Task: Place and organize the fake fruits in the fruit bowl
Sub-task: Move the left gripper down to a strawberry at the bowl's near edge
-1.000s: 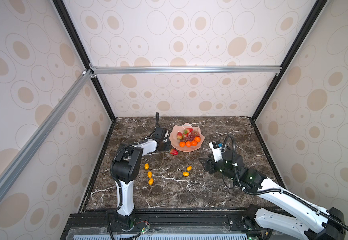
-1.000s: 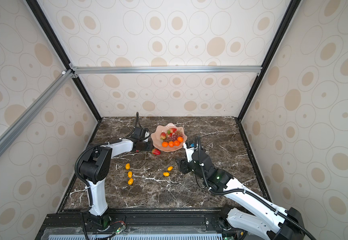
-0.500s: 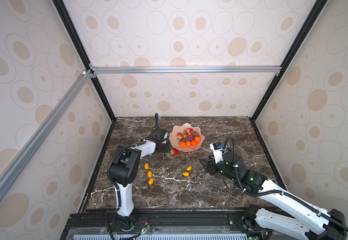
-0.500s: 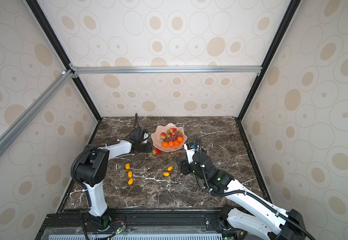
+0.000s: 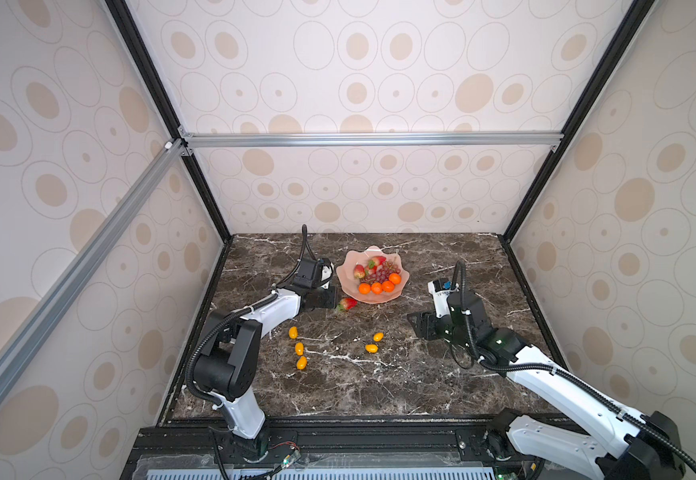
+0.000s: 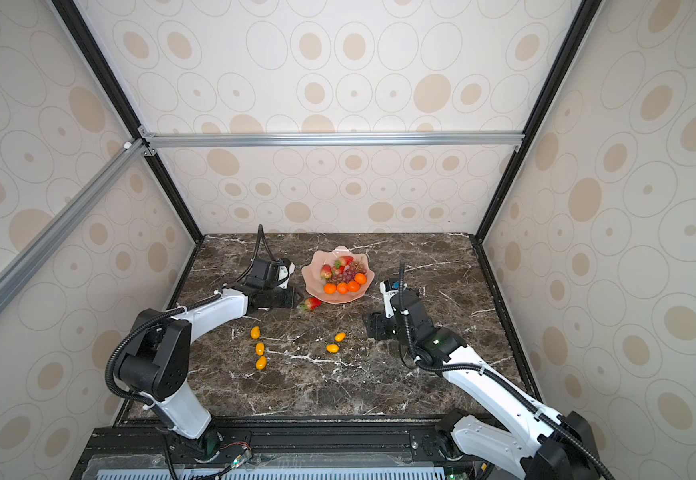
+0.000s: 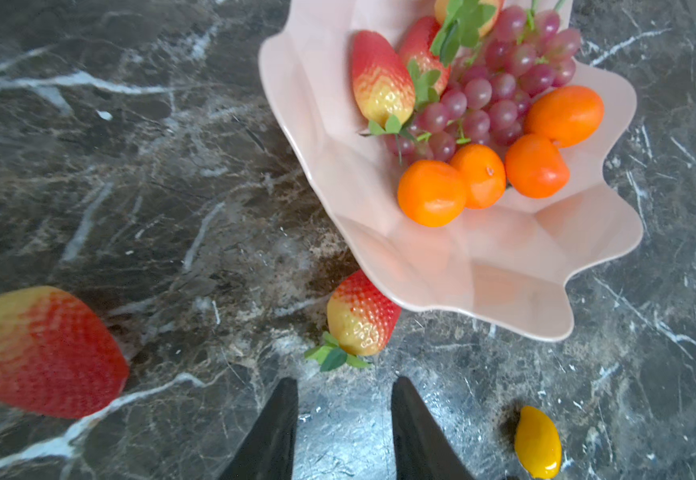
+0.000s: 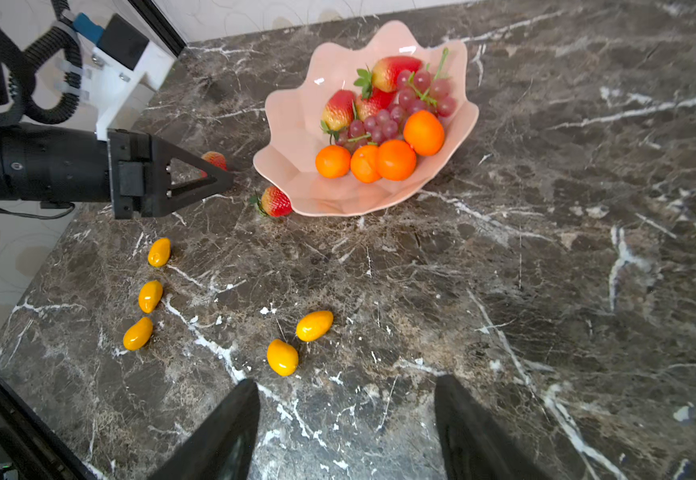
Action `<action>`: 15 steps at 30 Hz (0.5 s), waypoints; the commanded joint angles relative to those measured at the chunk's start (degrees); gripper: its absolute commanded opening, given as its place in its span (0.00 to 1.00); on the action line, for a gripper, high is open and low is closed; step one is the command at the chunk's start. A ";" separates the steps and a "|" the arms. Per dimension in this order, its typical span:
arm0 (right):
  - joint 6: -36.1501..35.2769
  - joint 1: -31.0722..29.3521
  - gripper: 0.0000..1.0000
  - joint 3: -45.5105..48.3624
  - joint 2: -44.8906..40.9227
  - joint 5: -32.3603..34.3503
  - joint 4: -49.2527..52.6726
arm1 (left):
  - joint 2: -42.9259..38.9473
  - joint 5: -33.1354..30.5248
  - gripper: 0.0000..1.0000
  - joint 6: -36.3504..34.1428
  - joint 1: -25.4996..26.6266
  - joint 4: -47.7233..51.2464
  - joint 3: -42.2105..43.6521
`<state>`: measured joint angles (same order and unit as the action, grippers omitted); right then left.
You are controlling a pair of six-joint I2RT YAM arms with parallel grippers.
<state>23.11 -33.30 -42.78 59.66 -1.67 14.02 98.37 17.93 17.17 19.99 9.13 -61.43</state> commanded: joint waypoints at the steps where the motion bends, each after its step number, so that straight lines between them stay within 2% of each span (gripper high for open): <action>1: 1.42 0.39 0.70 -1.03 0.82 -6.37 0.05 | 1.25 5.50 0.39 -3.97 0.20 1.79 0.31; 4: 1.26 0.34 0.70 -2.10 1.45 -7.05 0.77 | 3.94 7.97 0.38 -7.46 0.19 6.25 -2.15; 7: 1.25 0.42 0.70 -1.82 1.21 -7.38 0.48 | 3.71 7.91 0.45 -8.43 0.04 6.16 -2.15; 15: 0.62 0.34 0.70 -1.66 0.90 -7.31 1.98 | 6.31 2.23 0.57 -11.61 -0.14 10.58 -5.51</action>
<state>23.97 -33.04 -43.00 60.97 -8.49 14.96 103.39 21.93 9.04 19.99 16.84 -64.23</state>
